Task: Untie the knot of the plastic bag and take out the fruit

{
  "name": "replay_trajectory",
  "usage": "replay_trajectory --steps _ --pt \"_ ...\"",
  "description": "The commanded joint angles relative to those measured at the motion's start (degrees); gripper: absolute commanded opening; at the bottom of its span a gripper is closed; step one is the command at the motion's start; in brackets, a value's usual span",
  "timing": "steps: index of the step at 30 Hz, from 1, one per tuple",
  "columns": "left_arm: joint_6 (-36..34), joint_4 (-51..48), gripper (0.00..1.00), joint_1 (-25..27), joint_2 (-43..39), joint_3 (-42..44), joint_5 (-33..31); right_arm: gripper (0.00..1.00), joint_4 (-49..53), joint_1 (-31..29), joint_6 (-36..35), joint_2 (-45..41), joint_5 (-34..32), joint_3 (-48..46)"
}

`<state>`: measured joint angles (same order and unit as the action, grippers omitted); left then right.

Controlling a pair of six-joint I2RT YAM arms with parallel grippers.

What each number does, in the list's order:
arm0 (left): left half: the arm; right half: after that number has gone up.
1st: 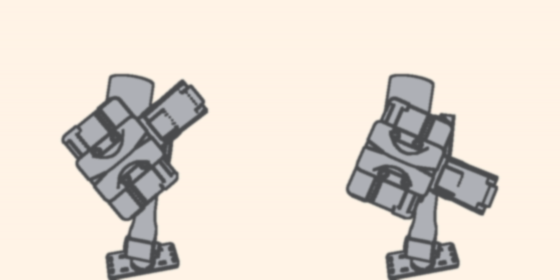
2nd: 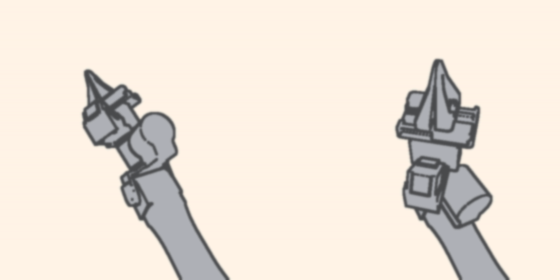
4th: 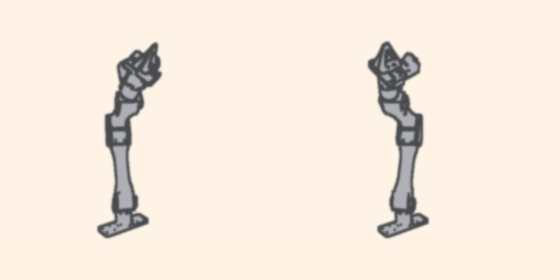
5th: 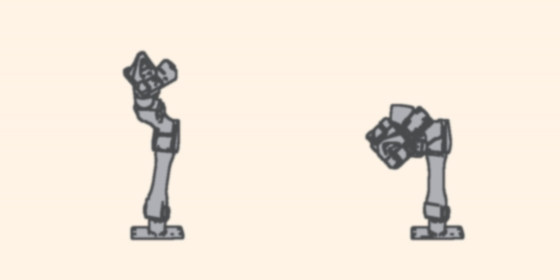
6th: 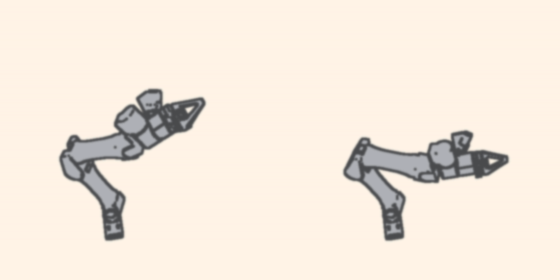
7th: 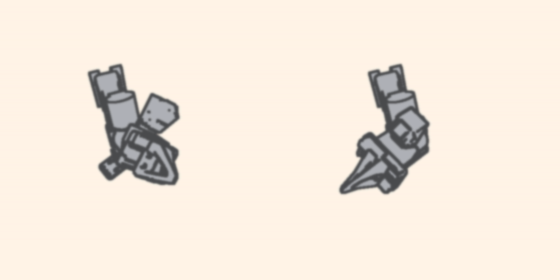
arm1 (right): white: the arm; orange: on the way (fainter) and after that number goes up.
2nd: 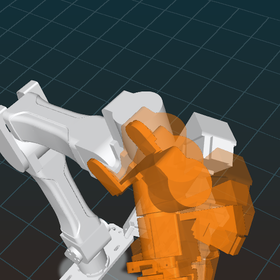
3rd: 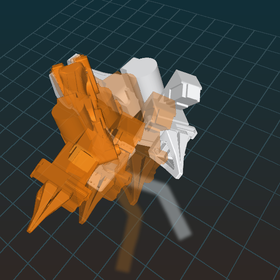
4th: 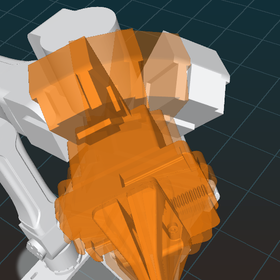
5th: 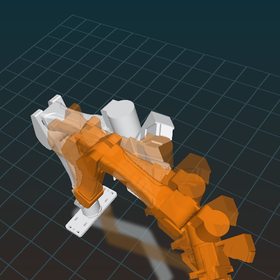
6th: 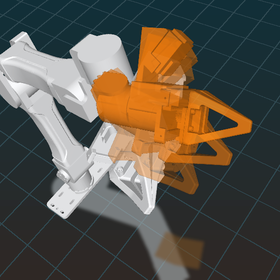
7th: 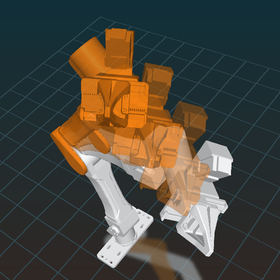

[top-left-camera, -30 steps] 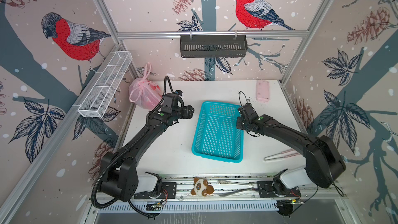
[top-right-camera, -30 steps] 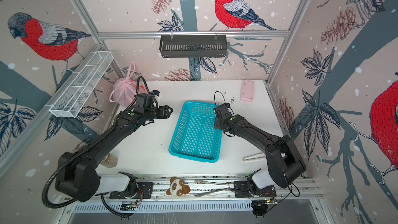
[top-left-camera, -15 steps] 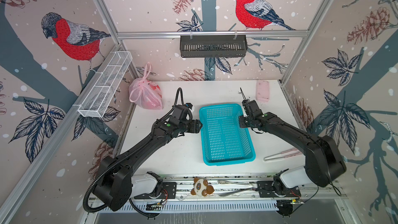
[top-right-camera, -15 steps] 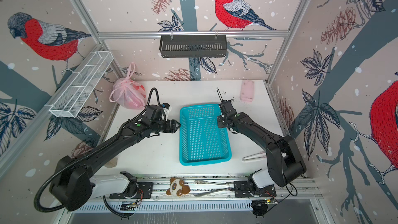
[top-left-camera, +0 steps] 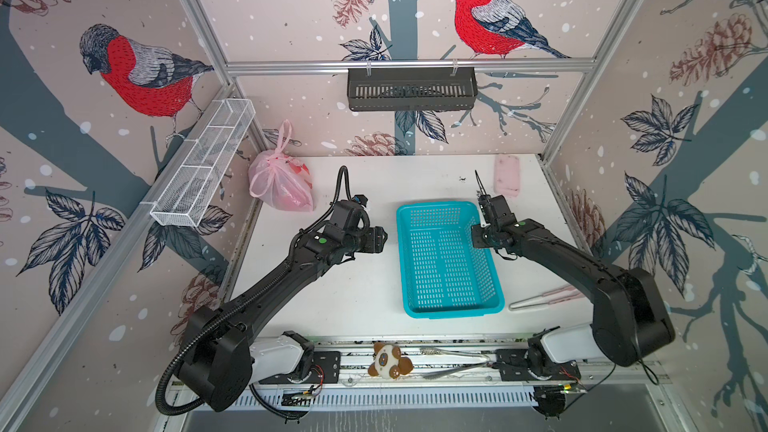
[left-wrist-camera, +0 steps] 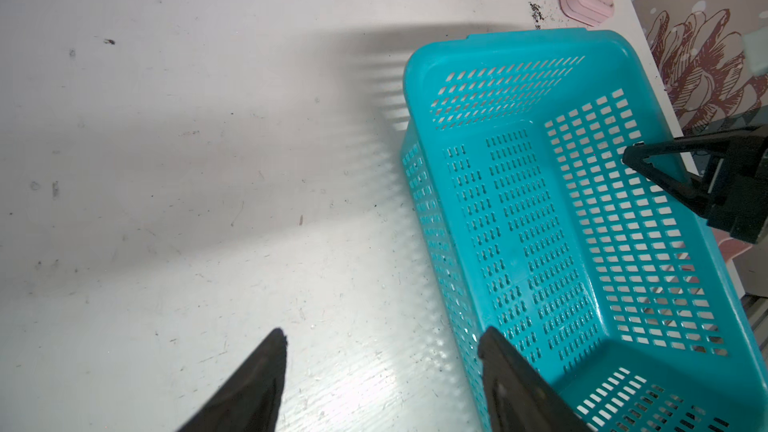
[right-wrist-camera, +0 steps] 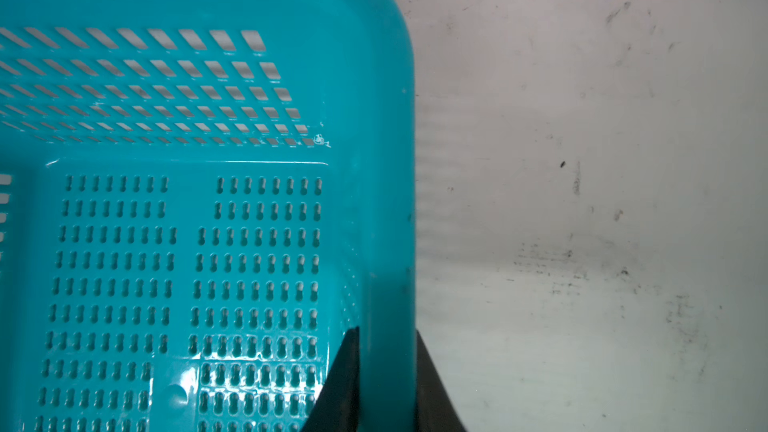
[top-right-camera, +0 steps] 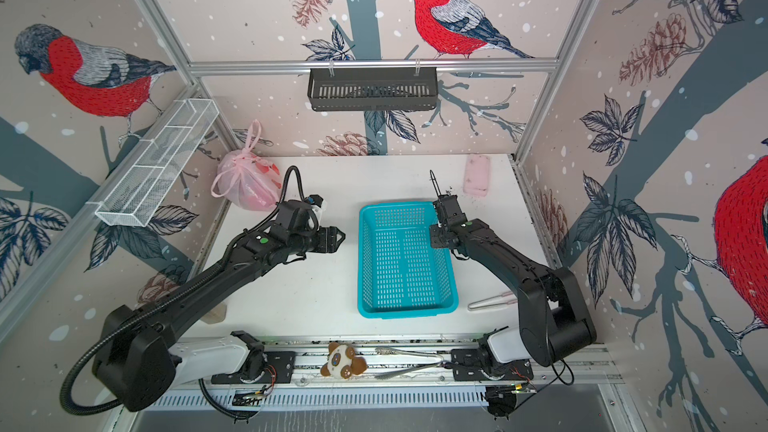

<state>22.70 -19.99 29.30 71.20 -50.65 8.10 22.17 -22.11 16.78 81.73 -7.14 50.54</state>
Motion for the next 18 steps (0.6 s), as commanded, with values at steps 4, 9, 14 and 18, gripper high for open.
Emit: replay_trajectory --steps 4,9,14,18 --pt "0.94 0.03 0.73 0.06 -0.11 -0.59 -2.51 0.23 -0.42 1.25 0.25 -0.17 -1.73 -0.91" --pt "1.42 -0.37 0.74 -0.53 -0.94 -0.89 -5.68 0.37 -0.48 1.63 0.18 -0.52 -0.89 -0.36" --pt "2.64 -0.84 0.74 -4.18 -2.07 -2.34 -8.14 0.56 -0.32 1.63 0.98 -1.77 -0.51 0.17" --pt "3.67 -2.21 0.78 -9.25 -3.16 -5.43 -15.21 0.64 0.48 1.62 1.6 -4.83 -0.6 1.14"
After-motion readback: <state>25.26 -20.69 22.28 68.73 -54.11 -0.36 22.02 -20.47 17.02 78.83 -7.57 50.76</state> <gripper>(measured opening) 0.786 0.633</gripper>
